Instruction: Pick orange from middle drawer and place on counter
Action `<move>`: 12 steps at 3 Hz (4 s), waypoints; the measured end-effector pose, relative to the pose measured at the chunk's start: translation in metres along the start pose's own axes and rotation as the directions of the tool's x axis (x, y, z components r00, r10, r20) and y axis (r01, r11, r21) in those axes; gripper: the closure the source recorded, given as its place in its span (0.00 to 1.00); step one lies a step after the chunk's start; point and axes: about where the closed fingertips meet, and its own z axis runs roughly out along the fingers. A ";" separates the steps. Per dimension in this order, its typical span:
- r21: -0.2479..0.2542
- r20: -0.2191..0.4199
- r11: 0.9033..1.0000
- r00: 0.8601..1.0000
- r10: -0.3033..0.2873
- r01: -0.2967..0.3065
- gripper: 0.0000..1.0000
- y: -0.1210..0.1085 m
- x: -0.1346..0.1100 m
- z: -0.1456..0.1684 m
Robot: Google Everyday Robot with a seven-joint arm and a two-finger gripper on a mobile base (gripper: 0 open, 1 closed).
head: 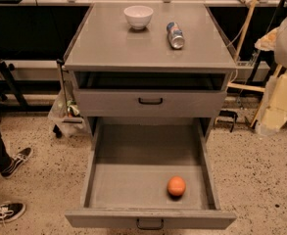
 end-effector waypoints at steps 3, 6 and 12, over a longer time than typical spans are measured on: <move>-0.250 0.115 0.967 0.990 0.083 -0.052 0.00 0.042 0.006 0.175; -0.309 0.275 0.951 0.955 0.106 -0.016 0.00 0.027 -0.034 0.375; -0.310 0.430 0.931 0.845 0.318 -0.193 0.00 0.035 0.025 0.526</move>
Offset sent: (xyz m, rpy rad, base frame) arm 0.0157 0.0254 -0.2481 0.2602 0.3730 -0.0275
